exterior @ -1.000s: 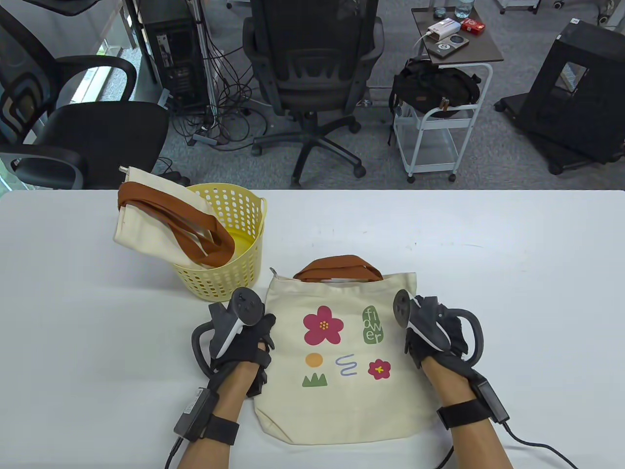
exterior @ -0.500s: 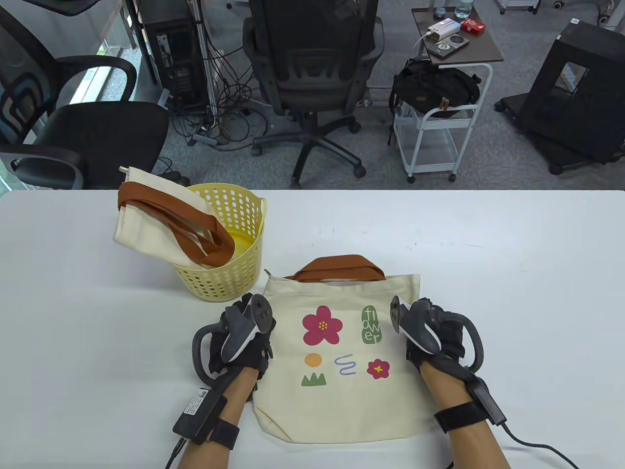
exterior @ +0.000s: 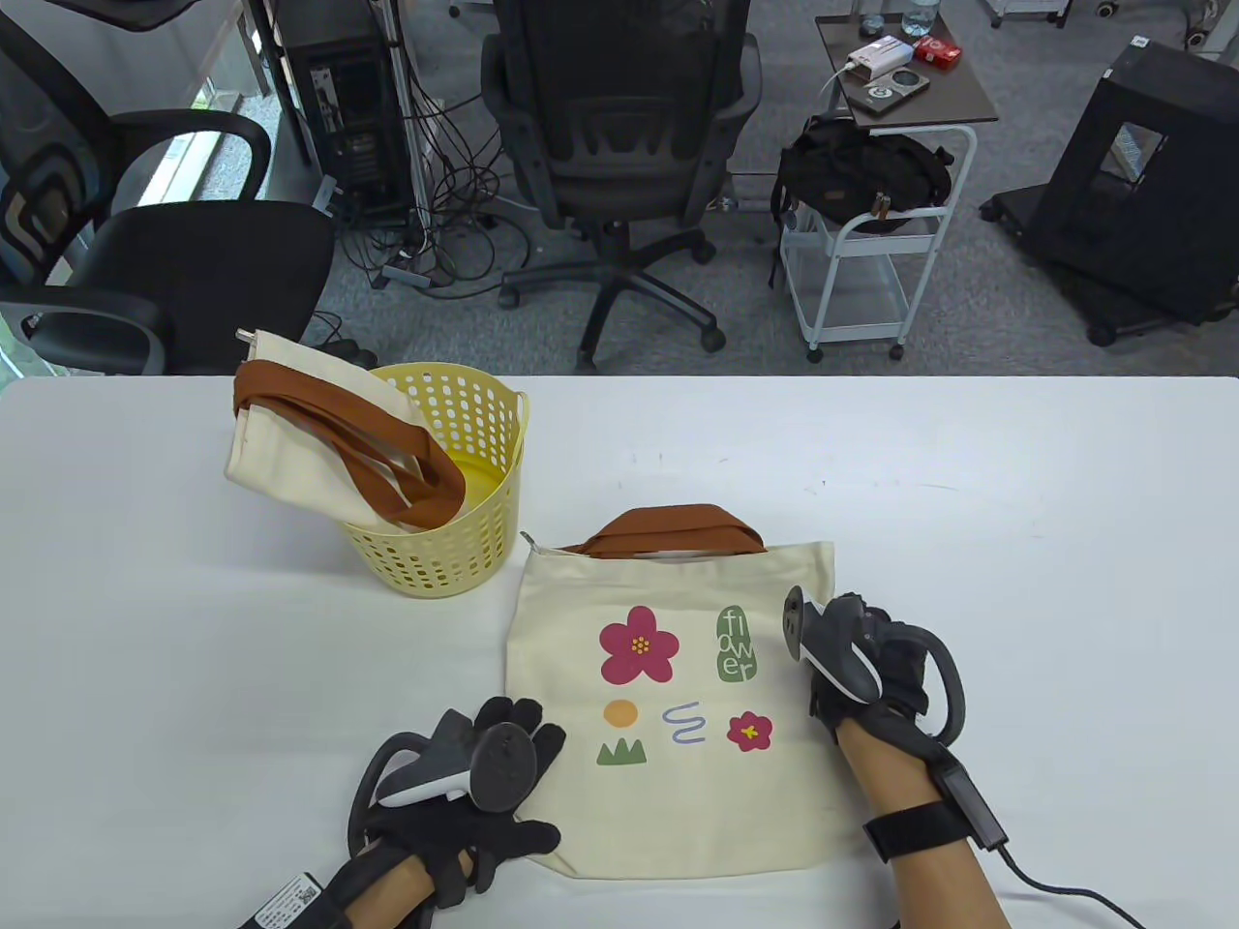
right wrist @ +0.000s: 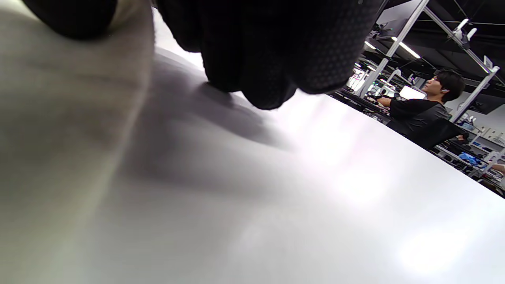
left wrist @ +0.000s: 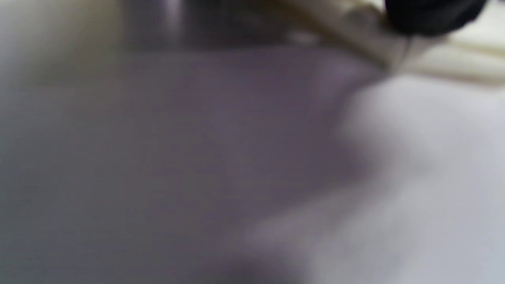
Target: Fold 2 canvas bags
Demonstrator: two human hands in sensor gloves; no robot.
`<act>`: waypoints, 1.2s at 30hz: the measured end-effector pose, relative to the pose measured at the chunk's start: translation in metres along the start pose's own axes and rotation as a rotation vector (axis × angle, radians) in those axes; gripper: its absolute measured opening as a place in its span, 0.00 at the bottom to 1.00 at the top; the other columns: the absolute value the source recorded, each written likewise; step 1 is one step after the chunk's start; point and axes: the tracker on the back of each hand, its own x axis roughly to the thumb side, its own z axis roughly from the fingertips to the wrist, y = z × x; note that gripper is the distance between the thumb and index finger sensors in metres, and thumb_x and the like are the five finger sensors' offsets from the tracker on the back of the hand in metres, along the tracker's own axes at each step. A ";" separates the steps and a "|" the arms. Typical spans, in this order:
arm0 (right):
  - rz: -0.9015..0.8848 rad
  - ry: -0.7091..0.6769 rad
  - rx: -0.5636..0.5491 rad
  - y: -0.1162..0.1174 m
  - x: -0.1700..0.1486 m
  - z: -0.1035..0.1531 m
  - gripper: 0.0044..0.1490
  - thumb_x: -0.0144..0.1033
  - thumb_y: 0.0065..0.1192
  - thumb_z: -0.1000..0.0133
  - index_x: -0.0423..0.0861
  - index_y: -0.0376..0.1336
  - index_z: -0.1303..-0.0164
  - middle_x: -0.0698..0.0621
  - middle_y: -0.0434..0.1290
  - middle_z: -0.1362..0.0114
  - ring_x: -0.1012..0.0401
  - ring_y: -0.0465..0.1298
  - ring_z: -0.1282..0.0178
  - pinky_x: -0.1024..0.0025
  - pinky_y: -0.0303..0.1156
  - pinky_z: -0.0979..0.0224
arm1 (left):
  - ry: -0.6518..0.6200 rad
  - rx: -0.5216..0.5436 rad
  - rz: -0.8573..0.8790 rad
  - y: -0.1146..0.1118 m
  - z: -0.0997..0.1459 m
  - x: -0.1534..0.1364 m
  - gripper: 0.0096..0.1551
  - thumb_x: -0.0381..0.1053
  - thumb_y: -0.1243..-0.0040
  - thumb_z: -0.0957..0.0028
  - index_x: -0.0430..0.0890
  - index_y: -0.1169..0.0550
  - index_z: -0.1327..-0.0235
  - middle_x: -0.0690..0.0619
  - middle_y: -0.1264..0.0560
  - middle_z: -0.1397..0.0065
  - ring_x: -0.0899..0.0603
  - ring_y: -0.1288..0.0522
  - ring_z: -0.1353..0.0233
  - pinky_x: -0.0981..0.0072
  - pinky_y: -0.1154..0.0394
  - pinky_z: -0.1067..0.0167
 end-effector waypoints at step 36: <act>-0.066 -0.270 -0.232 -0.140 0.156 -0.100 0.25 0.43 0.67 0.47 0.58 0.70 0.38 0.55 0.71 0.23 0.52 0.70 0.21 0.51 0.68 0.22 | -0.039 -0.011 0.148 -0.008 -0.005 -0.010 0.56 0.69 0.42 0.57 0.60 0.58 0.25 0.56 0.72 0.20 0.40 0.77 0.19 0.36 0.73 0.26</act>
